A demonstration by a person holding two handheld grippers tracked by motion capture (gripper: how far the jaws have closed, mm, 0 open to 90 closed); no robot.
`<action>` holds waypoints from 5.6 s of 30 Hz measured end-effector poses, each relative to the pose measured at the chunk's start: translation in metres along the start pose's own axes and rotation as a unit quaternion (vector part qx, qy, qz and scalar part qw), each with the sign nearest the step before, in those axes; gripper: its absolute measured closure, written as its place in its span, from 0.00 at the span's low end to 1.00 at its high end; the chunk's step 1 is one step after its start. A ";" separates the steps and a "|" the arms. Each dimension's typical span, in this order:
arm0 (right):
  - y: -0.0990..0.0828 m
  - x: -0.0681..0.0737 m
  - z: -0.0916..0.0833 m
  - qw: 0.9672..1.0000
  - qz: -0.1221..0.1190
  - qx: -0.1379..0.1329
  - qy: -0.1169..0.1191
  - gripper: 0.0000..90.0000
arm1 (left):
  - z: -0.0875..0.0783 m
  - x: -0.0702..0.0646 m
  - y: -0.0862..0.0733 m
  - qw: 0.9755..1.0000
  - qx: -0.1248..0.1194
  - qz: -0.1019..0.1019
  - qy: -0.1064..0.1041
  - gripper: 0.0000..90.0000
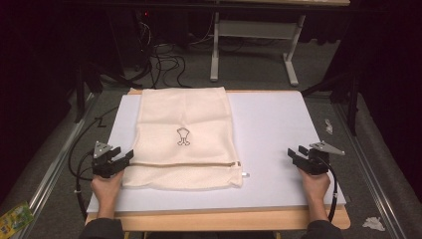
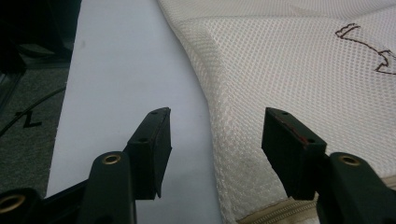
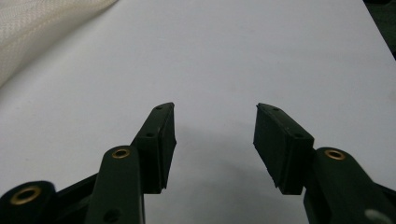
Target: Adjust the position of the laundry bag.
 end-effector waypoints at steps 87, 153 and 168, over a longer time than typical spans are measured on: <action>0.023 0.092 0.035 0.986 -0.013 0.076 0.145 0.64 | 0.017 -0.018 0.018 0.996 0.080 -0.018 -0.018 0.38; 0.034 0.138 0.063 0.972 -0.017 0.114 0.203 0.99 | 0.036 -0.044 0.036 0.994 0.095 -0.005 -0.054 0.98; 0.034 0.111 0.046 0.977 -0.013 0.103 0.185 0.99 | 0.044 -0.072 0.037 0.993 0.087 0.002 -0.083 0.98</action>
Point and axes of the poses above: each handheld gripper's, and its own axes: z roughly forward along the jaws, y roughly out of its top, x roughly to its left, the point moved 3 cm from there along z, roughly forward along the jaws, and after that the axes turned 15 degrees about -x, right-handed, at the moved point
